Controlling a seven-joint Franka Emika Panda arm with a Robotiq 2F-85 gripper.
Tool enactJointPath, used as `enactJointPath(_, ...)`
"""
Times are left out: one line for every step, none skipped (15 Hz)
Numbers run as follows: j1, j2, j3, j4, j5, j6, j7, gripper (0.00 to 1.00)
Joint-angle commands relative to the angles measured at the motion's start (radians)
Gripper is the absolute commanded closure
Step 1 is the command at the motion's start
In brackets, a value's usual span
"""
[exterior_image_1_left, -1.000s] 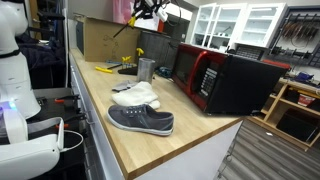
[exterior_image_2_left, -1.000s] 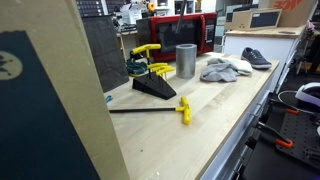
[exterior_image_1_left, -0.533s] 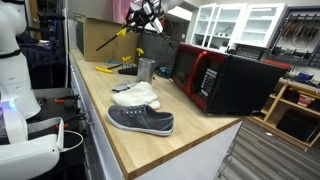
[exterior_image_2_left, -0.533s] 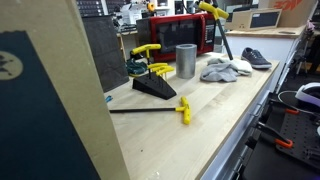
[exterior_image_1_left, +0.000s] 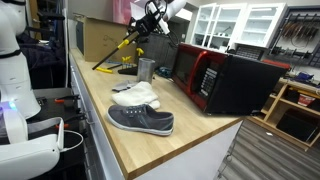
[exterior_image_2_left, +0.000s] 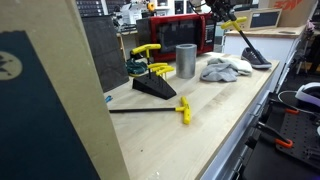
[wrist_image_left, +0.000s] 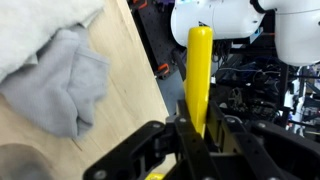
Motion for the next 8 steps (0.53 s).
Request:
enactJointPath(0.029, -0.015, -0.013, -0.009, -0.109, 0.029, 0.079, 0.94)
enactJointPath(0.030, -0.016, -0.013, -0.020, -0.126, 0.053, 0.105, 0.94)
enactJointPath(0.030, -0.014, -0.014, -0.034, -0.137, 0.084, 0.130, 0.94)
enactJointPath(0.029, -0.023, -0.016, -0.051, -0.139, 0.120, 0.164, 0.94)
enactJointPath(0.028, -0.024, -0.018, -0.071, -0.141, 0.165, 0.196, 0.94)
enactJointPath(0.026, -0.032, -0.020, -0.090, -0.136, 0.212, 0.230, 0.94)
enactJointPath(0.025, -0.031, -0.022, -0.111, -0.134, 0.264, 0.261, 0.94)
enactJointPath(0.025, -0.035, -0.023, -0.128, -0.126, 0.311, 0.293, 0.94)
